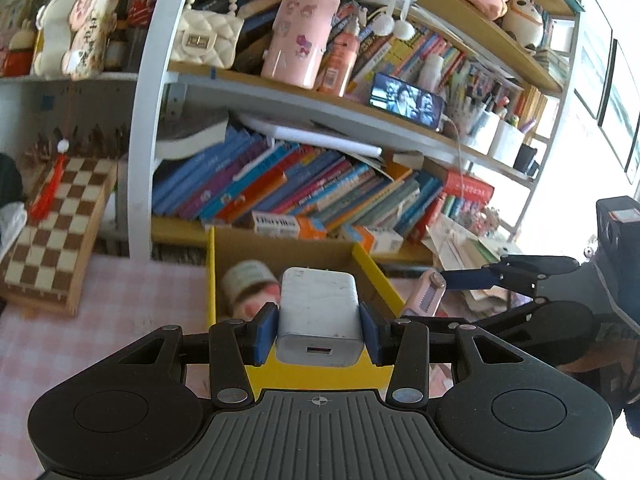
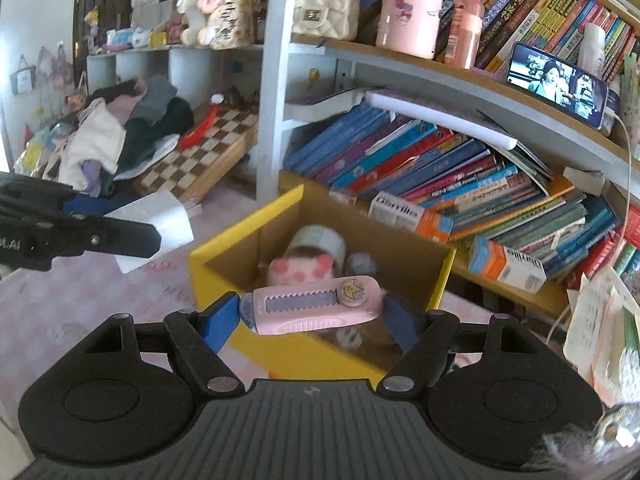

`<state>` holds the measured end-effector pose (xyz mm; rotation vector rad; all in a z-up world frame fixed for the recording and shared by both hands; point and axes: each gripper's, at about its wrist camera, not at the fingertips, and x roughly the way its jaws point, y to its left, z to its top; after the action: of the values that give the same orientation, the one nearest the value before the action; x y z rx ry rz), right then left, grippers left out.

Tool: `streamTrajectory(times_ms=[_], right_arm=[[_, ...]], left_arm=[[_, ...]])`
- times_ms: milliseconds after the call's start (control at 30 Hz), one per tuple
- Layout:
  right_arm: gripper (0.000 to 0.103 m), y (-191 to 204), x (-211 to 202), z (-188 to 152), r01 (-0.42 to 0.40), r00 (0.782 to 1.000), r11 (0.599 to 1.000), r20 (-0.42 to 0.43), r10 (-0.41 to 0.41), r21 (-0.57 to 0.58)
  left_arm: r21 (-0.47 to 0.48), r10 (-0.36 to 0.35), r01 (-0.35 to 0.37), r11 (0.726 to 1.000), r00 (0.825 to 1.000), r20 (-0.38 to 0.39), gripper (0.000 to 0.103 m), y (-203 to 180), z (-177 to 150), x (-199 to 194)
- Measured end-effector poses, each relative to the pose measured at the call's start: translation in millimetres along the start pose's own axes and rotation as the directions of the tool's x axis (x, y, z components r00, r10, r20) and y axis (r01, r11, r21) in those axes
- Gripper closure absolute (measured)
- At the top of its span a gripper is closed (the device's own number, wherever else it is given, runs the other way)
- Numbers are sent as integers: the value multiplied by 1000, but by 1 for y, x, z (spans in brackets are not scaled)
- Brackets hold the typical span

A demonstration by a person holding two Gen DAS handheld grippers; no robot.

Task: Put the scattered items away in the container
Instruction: 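Lift the charger and cutter and carry both over the yellow box, then lower the pink cutter into the box and open the right gripper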

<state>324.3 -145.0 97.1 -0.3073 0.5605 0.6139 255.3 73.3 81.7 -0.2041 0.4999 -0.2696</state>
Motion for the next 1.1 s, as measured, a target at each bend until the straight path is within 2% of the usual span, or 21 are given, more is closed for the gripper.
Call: streamTrajectory(times_ms=[233, 500, 633, 833, 1100], right_arm=[[27, -26, 41, 20, 7, 1000, 999, -24, -8, -36], [27, -54, 92, 36, -5, 998, 998, -69, 1, -60], [27, -63, 121, 35, -26, 992, 998, -123, 18, -64], [27, -68, 161, 34, -57, 979, 987, -204, 25, -152], [27, -73, 199, 34, -117, 958, 977, -280, 63, -180]], left_arm=[[-29, 34, -35, 999, 999, -24, 60, 15, 18, 36], [-5, 64, -65, 998, 991, -121, 60, 22, 18, 85], [25, 65, -62, 998, 982, -179, 60, 20, 13, 107], [66, 48, -32, 997, 964, -260, 60, 12, 4, 131], [64, 1, 23, 998, 937, -350, 60, 5, -6, 155]])
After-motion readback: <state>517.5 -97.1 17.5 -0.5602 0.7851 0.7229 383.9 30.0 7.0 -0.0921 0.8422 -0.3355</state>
